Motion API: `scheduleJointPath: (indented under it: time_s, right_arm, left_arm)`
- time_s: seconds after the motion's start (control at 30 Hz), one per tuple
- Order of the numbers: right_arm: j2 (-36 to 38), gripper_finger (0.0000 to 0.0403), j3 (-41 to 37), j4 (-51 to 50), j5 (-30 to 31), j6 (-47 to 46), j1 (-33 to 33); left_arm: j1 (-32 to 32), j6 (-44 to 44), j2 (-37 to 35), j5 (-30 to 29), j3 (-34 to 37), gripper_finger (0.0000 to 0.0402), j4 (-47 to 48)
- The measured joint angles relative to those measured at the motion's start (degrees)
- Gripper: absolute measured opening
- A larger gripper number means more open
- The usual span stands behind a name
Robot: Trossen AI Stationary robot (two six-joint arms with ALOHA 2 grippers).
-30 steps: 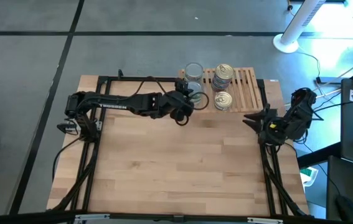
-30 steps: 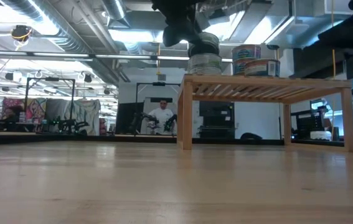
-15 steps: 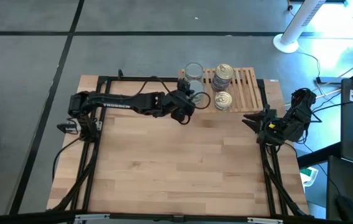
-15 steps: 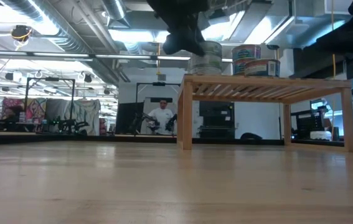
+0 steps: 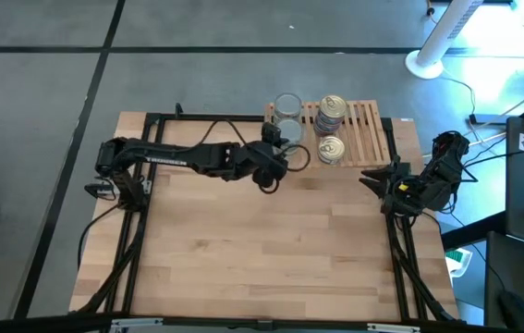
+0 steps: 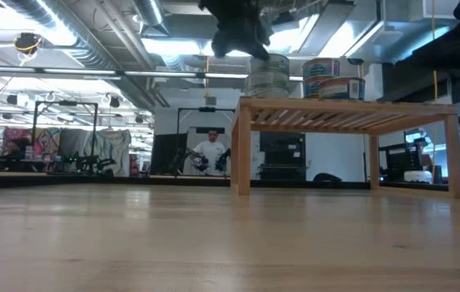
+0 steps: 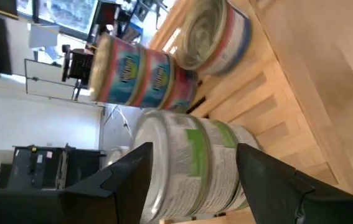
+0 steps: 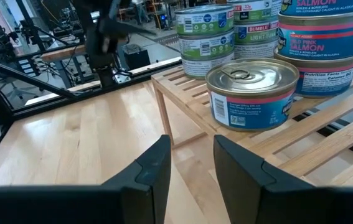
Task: Stack canned seafood by type on shelf
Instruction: Return to Home Position
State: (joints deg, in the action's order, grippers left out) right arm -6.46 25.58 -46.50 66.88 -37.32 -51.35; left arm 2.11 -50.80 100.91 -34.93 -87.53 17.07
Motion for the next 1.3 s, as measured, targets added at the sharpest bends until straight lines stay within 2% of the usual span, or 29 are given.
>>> scheduleJointPath:
  time_s: [0.27,0.4,0.5,0.57,0.67,0.77,1.03,1.17,1.3]
  right_arm:
    - [0.0,0.0122,0.0,0.1,-1.1,0.0,0.0]
    - [-0.2,0.0122,-0.8,1.8,-2.5,-0.2,0.0]
    - [-0.4,0.0122,-4.3,9.4,-2.6,3.0,0.0]
    - [-0.6,0.0122,-7.0,14.6,-3.0,5.3,0.0]
    - [-0.6,0.0122,-9.6,19.4,-3.0,6.3,0.0]
    - [-0.5,0.0122,-10.8,20.9,-2.1,6.3,0.0]
    - [-0.7,0.0122,-11.1,25.0,0.5,9.9,0.0]
    - [-1.1,0.0122,-11.1,28.1,2.7,15.1,0.5]
    - [-1.4,0.0122,-11.1,28.7,2.5,17.0,4.5]
  left_arm:
    - [-0.9,9.2,-9.9,0.0,0.0,0.0227,1.8]
    - [-0.6,19.2,-16.7,0.0,0.0,0.0227,9.2]
    - [-0.6,28.3,-22.0,0.4,0.0,0.0227,19.5]
    - [-0.7,34.7,-25.4,3.5,0.3,0.0227,26.7]
    - [-1.1,39.9,-30.9,11.0,4.1,0.0227,28.2]
    - [-1.9,42.7,-37.2,15.3,10.4,0.0227,24.4]
    - [-1.8,43.5,-53.5,16.0,35.2,0.0227,1.6]
    - [-0.2,46.0,-59.5,16.0,44.9,0.0227,-4.0]
    - [1.1,48.9,-64.7,16.9,51.7,0.0227,-7.8]
